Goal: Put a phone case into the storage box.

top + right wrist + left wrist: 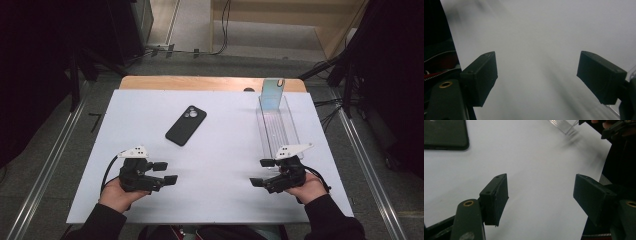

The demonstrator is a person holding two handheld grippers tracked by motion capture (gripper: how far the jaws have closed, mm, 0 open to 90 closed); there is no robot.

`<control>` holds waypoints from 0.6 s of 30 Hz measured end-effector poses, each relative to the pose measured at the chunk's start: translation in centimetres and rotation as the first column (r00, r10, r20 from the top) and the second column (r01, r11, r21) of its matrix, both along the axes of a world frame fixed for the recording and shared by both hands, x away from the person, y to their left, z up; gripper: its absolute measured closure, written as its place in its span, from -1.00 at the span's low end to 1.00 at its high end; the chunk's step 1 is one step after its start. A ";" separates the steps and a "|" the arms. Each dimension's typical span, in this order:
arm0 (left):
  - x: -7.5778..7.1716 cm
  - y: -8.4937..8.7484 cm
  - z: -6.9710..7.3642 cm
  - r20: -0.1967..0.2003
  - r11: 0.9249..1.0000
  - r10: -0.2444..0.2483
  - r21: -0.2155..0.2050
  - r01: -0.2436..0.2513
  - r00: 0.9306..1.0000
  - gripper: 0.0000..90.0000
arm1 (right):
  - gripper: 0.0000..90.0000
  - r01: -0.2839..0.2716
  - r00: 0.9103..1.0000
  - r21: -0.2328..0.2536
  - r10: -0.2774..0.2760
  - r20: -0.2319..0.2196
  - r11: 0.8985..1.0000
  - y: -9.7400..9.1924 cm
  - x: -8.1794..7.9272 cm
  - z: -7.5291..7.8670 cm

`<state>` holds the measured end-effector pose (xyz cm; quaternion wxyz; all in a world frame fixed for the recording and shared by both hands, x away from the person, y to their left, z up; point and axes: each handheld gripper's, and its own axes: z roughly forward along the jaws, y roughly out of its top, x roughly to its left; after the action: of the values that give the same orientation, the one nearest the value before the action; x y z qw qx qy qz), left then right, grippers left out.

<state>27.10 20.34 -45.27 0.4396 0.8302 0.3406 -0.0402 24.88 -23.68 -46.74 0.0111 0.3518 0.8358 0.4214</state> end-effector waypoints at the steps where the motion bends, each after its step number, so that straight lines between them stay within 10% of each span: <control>1: 0.0 0.1 0.0 0.002 1.000 0.006 0.001 -0.006 1.000 -0.37 | -0.67 0.000 1.000 -0.001 0.000 -0.002 1.000 -0.1 0.0 0.0; 18: 2.7 -0.1 0.6 0.019 0.998 0.056 -0.014 -0.056 0.998 -0.52 | -0.67 0.009 1.000 -0.006 -0.009 0.000 1.000 -0.4 -0.1 -0.1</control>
<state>29.80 20.24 -44.65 0.4493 0.8177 0.3592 -0.0222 24.83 -24.09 -46.84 0.0140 0.3556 0.8354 0.4188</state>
